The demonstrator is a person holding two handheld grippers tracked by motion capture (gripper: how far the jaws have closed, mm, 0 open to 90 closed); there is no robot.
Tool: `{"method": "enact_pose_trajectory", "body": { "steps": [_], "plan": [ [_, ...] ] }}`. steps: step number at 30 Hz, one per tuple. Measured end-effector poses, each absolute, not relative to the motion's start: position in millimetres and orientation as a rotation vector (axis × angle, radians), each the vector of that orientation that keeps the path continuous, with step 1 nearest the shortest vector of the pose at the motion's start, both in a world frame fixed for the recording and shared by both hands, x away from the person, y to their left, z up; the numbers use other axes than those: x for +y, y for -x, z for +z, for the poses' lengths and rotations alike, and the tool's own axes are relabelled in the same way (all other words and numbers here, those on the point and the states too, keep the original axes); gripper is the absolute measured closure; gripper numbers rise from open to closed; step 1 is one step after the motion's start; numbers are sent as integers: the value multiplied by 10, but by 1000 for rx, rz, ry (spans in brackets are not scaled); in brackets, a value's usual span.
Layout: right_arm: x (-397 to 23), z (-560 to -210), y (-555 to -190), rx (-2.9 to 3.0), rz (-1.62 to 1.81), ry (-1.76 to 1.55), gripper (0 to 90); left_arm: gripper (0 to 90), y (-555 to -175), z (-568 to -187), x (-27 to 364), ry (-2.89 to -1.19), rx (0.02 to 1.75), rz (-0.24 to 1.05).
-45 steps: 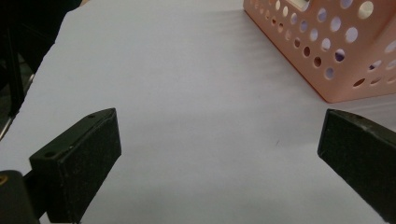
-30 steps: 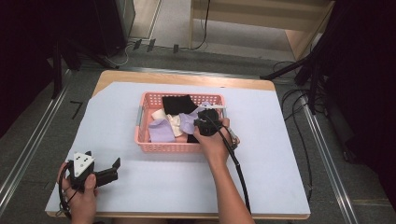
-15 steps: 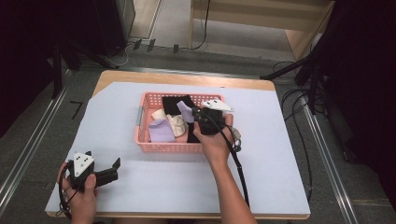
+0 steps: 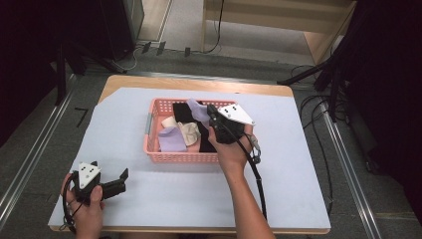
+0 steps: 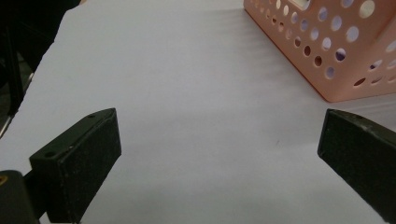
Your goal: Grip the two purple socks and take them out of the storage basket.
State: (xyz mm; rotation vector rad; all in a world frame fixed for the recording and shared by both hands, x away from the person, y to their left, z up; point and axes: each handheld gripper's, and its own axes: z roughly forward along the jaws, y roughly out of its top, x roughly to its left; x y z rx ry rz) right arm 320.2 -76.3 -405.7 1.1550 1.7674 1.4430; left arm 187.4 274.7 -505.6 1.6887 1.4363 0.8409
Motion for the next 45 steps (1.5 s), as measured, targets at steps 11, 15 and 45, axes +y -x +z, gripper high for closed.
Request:
{"method": "enact_pose_trajectory", "body": {
  "steps": [11, 15, 45],
  "plan": [
    [-868, -3958, -3161, 1653, 1482, -1081, 889, 3, -1876, -5056, 2748, -1692, 1433, 844],
    [-929, -3908, -3159, 1606, 1487, -1073, 889, 3, -1875, -5057, 2742, -1688, 1438, 844],
    [-2093, -4306, -3094, 1415, 1298, -1293, 889, 2, -1871, -5059, 2735, -1688, 1433, 850]
  ]
}}
